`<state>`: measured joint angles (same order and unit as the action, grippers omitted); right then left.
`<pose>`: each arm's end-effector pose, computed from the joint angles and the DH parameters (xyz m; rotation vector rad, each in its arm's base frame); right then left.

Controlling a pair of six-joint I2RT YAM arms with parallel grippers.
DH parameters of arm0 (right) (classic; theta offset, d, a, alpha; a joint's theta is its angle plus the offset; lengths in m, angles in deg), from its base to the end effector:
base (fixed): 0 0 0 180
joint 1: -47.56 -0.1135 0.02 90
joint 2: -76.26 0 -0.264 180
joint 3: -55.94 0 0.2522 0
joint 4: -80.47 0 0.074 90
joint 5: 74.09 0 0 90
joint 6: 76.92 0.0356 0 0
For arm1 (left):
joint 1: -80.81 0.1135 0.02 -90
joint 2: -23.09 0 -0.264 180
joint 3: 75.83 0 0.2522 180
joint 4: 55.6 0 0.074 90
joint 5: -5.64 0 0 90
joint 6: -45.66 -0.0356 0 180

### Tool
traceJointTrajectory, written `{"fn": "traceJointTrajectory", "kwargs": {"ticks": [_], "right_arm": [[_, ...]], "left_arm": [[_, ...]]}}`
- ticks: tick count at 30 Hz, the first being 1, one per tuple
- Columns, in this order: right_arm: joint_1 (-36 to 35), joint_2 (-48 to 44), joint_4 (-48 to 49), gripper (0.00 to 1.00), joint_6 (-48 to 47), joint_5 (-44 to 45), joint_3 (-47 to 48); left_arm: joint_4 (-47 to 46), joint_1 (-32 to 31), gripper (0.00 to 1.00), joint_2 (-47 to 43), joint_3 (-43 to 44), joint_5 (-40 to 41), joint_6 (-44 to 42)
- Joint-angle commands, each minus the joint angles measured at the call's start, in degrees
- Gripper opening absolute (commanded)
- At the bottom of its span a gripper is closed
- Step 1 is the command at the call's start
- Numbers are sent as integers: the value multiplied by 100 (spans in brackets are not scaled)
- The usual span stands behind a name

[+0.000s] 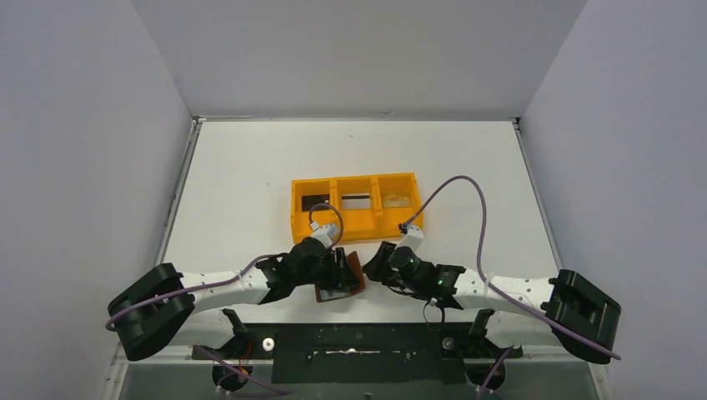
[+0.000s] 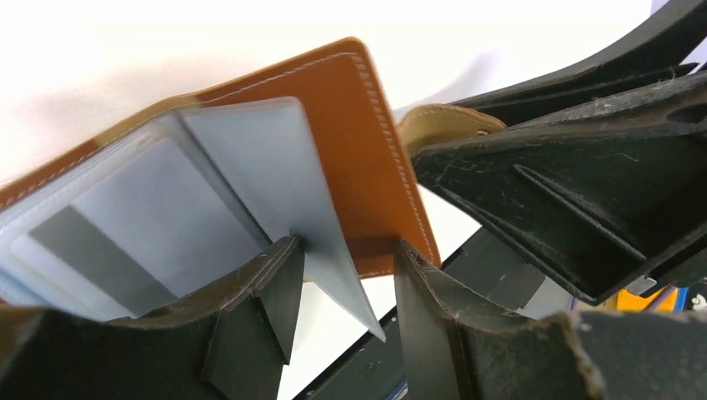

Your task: Take the credit cards out of the card holder

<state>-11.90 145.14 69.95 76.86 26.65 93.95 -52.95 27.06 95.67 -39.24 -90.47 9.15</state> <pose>0.1191 0.1888 0.1583 0.1959 2.4398 0.8624 0.1332 -0.1881 0.1489 0.0696 2.4915 -1.0434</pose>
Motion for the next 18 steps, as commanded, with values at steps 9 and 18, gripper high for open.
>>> {"fn": "traceJointTrajectory", "kwargs": {"ticks": [9,18], "right_arm": [[4,-1083,-85,44,196,444,-93],[183,-779,-181,57,-321,-38,211]], "left_arm": [[-575,-354,43,450,469,282,-190],[-569,-610,42,712,754,276,-472]]}}
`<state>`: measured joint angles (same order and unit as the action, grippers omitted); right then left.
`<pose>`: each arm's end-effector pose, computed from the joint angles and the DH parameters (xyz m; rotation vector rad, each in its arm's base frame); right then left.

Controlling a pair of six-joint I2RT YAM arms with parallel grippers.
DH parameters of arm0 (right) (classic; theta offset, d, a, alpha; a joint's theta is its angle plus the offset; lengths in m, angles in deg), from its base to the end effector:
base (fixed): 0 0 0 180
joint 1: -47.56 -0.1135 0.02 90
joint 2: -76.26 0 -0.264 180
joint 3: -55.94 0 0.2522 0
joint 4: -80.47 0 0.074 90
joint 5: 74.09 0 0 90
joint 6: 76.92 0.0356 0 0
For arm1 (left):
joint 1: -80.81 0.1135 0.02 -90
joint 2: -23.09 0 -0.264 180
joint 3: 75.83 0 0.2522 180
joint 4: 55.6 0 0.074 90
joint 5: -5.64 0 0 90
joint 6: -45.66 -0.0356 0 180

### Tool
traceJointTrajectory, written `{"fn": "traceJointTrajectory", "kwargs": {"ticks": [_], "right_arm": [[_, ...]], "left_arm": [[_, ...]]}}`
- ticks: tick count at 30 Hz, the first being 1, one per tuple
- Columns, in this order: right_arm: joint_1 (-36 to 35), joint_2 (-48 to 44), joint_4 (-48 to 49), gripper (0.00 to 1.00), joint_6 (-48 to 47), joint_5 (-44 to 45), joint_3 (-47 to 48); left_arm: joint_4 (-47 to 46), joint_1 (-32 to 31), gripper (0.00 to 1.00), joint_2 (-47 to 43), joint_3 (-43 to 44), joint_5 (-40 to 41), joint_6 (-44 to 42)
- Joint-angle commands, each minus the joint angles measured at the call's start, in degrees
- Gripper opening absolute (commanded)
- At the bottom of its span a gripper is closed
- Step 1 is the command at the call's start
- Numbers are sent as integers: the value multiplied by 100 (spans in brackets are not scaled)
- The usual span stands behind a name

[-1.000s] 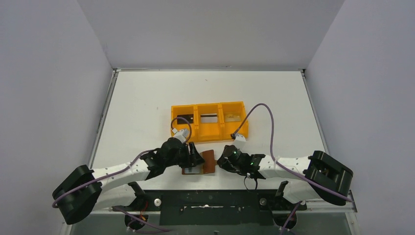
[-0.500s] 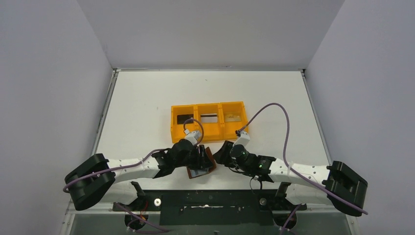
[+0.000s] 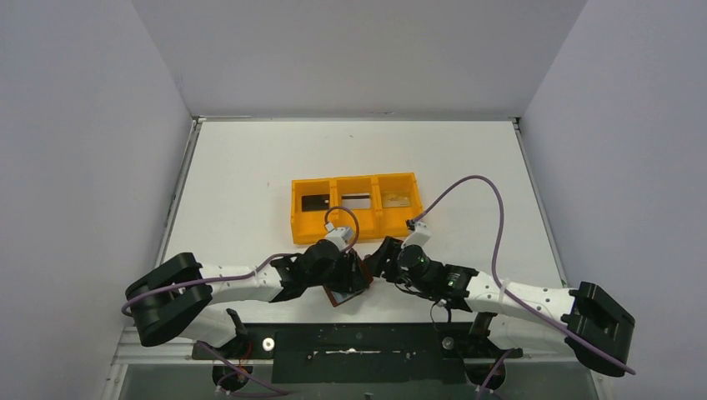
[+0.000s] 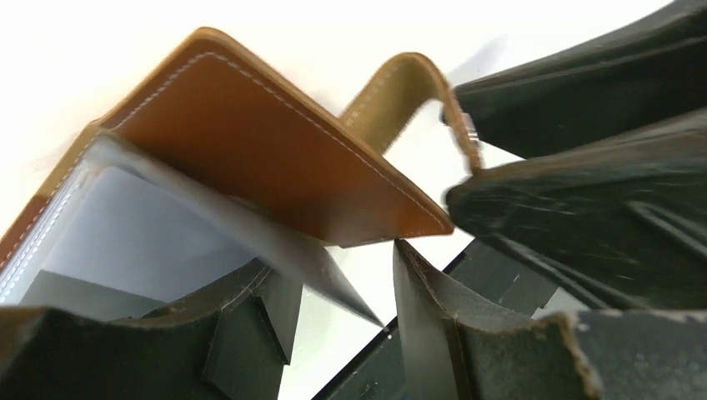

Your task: Take the credit cards out of the card holder

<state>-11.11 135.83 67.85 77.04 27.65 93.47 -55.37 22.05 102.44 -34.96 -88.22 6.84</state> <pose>0.1152 0.1753 0.1846 0.2337 2.3289 0.9598 0.1297 -0.2185 0.1475 0.2046 2.4793 -1.0259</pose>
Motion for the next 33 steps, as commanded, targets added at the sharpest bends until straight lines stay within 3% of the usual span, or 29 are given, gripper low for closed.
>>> {"fn": "traceJointTrajectory", "kwargs": {"ticks": [1,5,9,19,26,33], "right_arm": [[143,198,3,57,-387,-194,317],[320,389,217,56,-639,-586,423],[429,616,438,48,-786,-965,469],[454,813,531,17,-457,-1057,141],[250,301,1805,13,669,-974,-1040],[-363,584,1789,14,1197,-209,-1065]], "left_arm": [[-317,-144,43,44,349,47,-266],[-301,-203,44,39,365,70,-319],[-257,-206,44,-10,335,150,-310],[-25,-206,44,-256,262,404,-347],[-54,-185,52,-722,167,750,-294],[-336,-100,55,-389,215,430,-337]]}}
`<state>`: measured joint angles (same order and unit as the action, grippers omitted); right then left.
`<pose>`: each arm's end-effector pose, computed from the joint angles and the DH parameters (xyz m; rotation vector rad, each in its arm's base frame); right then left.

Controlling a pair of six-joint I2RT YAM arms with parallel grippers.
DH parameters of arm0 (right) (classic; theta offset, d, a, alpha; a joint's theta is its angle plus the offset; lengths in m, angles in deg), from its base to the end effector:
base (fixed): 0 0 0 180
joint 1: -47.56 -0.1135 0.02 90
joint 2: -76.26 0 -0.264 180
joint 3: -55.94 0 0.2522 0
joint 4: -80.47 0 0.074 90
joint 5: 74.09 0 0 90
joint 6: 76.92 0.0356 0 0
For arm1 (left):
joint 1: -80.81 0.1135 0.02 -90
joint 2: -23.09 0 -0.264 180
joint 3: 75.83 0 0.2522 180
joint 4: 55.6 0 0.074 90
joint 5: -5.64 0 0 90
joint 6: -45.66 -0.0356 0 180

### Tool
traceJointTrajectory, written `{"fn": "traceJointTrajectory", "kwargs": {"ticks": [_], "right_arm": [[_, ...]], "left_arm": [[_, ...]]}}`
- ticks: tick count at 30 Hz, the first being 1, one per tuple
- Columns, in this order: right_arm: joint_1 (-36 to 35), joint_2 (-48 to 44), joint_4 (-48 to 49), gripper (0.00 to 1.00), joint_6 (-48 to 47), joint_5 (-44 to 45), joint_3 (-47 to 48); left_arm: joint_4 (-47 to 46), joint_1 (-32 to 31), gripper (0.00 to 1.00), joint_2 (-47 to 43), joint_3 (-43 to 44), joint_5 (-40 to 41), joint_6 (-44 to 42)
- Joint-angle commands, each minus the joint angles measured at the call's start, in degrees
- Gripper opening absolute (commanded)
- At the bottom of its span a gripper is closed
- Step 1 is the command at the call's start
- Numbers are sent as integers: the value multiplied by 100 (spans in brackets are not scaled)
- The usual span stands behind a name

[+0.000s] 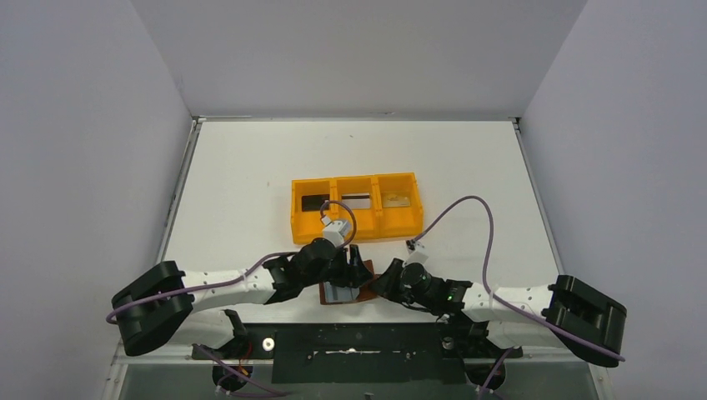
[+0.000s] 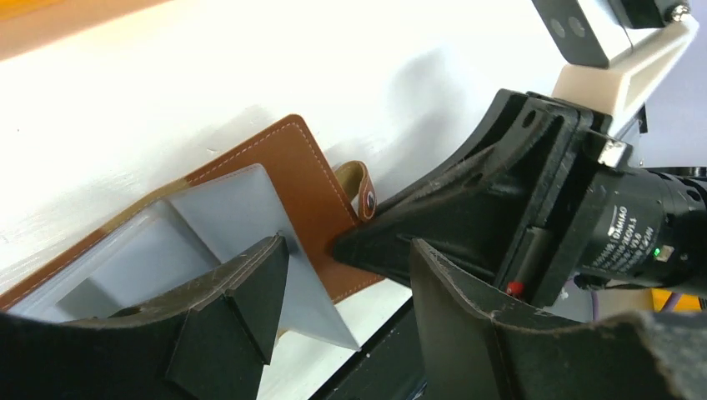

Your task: Take the credit cards out of the card holder

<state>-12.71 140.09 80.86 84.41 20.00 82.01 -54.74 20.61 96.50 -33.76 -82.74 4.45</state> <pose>0.0964 0.1637 0.1295 0.2837 2.4739 1.0866 0.1265 -0.2188 0.1769 0.2139 2.3247 -1.0299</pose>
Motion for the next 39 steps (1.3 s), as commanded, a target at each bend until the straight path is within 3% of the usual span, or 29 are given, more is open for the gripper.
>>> {"fn": "traceJointTrajectory", "kwargs": {"ticks": [1,12,21,39], "right_arm": [[-226,194,499,14,533,601,74],[-266,21,617,26,596,699,-124],[-274,-651,1009,44,255,591,-450],[-247,65,637,49,-19,547,-10]], "left_arm": [[-477,44,55,304,95,-161,-98],[-776,105,50,655,-201,71,372],[-684,123,50,779,-191,256,532],[-613,123,53,787,-90,222,513]]}}
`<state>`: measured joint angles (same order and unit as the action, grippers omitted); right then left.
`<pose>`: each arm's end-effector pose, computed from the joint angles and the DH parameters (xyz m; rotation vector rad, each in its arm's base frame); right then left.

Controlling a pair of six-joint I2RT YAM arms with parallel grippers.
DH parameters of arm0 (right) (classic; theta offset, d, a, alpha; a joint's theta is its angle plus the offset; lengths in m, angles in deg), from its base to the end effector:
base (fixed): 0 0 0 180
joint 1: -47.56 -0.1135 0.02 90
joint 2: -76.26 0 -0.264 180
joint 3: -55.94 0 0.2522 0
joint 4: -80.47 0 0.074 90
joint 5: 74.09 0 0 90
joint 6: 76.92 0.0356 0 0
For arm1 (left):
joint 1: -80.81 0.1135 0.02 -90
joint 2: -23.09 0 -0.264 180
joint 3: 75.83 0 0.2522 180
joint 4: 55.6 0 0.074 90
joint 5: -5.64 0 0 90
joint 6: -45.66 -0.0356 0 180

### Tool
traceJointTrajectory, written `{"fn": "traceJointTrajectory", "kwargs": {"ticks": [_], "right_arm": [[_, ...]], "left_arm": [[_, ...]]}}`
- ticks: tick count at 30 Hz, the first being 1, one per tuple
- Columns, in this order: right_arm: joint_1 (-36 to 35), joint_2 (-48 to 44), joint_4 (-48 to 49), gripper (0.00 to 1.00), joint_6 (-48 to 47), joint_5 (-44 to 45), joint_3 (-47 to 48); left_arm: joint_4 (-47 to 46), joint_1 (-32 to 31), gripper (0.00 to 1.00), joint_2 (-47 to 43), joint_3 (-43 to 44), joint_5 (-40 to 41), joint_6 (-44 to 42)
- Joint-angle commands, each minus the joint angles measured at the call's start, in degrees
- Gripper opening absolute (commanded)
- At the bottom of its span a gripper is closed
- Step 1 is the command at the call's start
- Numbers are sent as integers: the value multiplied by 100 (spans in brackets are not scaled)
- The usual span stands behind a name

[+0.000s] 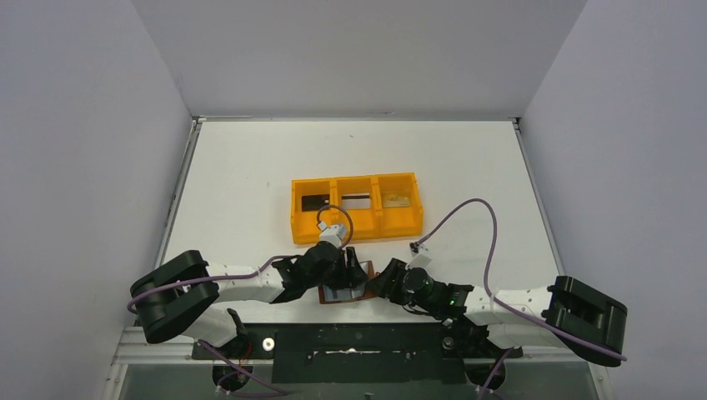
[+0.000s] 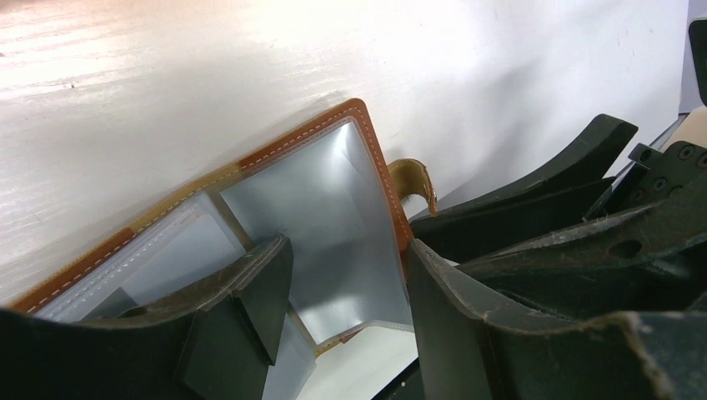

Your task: Take the credit cards out of the card holder

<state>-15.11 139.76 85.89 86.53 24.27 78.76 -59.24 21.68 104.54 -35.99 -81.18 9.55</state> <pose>0.0885 0.1599 0.1223 0.3204 2.4156 1.1028 0.1329 -0.2184 0.1397 0.0782 2.4289 -0.9518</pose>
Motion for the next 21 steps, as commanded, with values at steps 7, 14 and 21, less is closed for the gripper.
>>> {"fn": "traceJointTrajectory", "kwargs": {"ticks": [7,14,21], "right_arm": [[-8,-85,259,59,-263,114,215],[79,-21,241,74,-510,-125,349],[81,290,629,75,-539,-228,359]], "left_arm": [[-87,16,57,-28,177,54,-27],[-125,16,58,-35,178,69,-25],[-97,16,58,-114,144,63,-19]]}}
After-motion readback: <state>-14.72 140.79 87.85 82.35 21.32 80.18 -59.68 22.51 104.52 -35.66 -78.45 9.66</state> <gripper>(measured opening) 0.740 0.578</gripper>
